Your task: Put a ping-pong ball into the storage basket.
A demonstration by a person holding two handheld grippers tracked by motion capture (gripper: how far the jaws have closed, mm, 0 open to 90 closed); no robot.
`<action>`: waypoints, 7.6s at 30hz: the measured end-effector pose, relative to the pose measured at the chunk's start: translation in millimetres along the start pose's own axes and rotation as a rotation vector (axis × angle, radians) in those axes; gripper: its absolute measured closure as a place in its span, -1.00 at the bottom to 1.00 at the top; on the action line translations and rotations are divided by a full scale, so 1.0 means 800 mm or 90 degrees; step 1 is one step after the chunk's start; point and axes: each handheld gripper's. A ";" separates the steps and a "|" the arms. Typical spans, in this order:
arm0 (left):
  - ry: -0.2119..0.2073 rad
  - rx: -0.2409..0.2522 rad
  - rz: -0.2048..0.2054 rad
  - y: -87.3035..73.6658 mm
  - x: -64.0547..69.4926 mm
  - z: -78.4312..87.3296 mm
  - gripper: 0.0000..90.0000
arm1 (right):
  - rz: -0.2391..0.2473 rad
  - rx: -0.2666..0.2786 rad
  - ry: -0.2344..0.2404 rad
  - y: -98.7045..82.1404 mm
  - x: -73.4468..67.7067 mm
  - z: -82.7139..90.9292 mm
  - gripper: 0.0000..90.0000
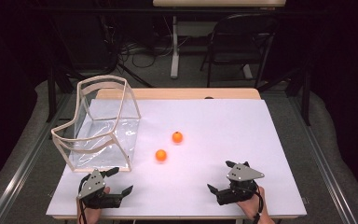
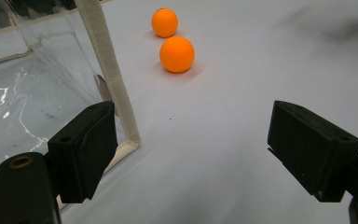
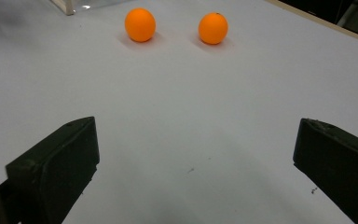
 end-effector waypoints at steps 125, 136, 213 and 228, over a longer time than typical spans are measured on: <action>-0.014 -0.002 -0.008 0.005 0.001 -0.002 -0.65 | 0.082 -0.114 0.139 0.143 -0.043 -0.185 -1.00; -0.015 0.000 -0.006 0.005 0.000 -0.001 -0.64 | 0.089 -0.130 0.124 0.152 -0.050 -0.200 -0.80; -0.012 -0.004 -0.010 0.005 -0.001 0.001 -0.65 | 0.095 -0.239 0.113 0.192 -0.033 -0.196 0.13; -0.014 -0.004 -0.008 0.005 0.000 0.001 -0.64 | 0.097 -0.247 0.115 0.202 -0.026 -0.192 0.13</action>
Point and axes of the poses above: each handheld gripper's, and its own axes: z roughly backward along the jaws, y roughly out of its top, x roughly to its right, and after that the axes turned 7 degrees about -x, right-handed
